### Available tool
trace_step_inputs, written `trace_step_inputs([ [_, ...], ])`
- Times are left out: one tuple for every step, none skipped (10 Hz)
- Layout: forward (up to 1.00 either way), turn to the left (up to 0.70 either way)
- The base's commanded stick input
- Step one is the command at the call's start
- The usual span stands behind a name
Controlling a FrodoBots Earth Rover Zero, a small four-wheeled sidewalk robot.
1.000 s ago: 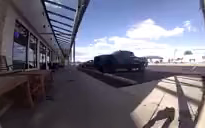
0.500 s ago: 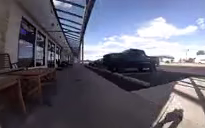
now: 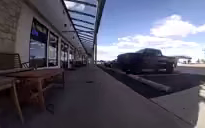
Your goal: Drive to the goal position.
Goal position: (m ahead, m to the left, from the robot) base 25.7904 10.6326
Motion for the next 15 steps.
trace_step_inputs([
  [0.7,0.27],
  [0.7,0.0],
  [0.7,0.01],
  [0.7,0.24],
  [0.7,0.27],
  [0.7,0.27],
  [0.7,0.27],
  [0.7,0.11],
  [0.7,0.0],
  [0.7,0.0],
  [0.7,0.0],
  [0.7,0.0],
  [0.7,0.0],
  [0.7,0.0],
  [0.7,0.0],
])
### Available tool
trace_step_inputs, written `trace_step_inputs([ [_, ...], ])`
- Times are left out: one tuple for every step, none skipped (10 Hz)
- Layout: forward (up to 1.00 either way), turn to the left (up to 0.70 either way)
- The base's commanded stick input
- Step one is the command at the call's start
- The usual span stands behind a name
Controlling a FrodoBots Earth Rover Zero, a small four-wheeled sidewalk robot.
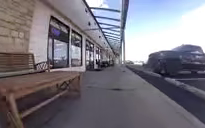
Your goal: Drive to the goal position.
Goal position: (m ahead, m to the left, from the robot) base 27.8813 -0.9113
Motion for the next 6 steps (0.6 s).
trace_step_inputs([
  [0.7,0.0],
  [0.7,0.0],
  [0.7,0.0],
  [0.7,0.0],
  [0.7,0.0],
  [0.7,0.0],
])
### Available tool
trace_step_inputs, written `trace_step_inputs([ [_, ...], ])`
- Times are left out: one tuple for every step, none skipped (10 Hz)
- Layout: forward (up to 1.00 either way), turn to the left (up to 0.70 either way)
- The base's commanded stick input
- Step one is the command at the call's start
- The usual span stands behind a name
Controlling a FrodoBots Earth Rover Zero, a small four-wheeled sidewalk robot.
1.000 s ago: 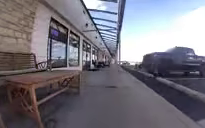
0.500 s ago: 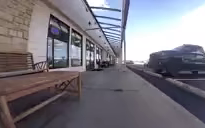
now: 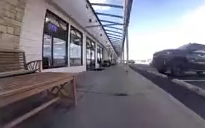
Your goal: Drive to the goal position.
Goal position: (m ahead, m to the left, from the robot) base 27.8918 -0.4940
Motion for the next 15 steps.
trace_step_inputs([
  [0.7,0.0],
  [0.7,0.0],
  [0.7,0.0],
  [0.7,0.0],
  [0.7,-0.27],
  [0.7,-0.27],
  [0.7,-0.27],
  [0.7,-0.27],
  [0.7,-0.27],
  [0.7,-0.11],
  [0.7,0.0],
  [0.7,0.0],
  [0.7,0.0],
  [0.7,0.0],
  [0.7,0.0],
])
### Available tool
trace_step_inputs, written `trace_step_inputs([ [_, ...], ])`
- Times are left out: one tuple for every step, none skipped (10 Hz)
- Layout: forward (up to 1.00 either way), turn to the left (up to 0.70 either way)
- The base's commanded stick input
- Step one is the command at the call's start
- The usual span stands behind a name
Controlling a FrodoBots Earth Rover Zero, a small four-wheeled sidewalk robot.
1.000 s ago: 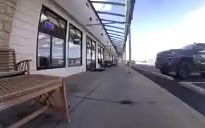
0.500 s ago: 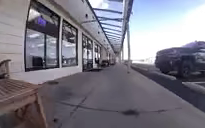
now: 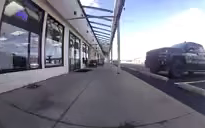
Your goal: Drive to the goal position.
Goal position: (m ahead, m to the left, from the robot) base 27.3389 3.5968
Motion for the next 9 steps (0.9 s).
trace_step_inputs([
  [0.7,0.0],
  [0.7,0.0],
  [0.7,0.0],
  [0.7,0.0],
  [0.7,0.0],
  [0.7,0.0],
  [0.7,0.0],
  [0.7,0.0],
  [0.7,0.0],
])
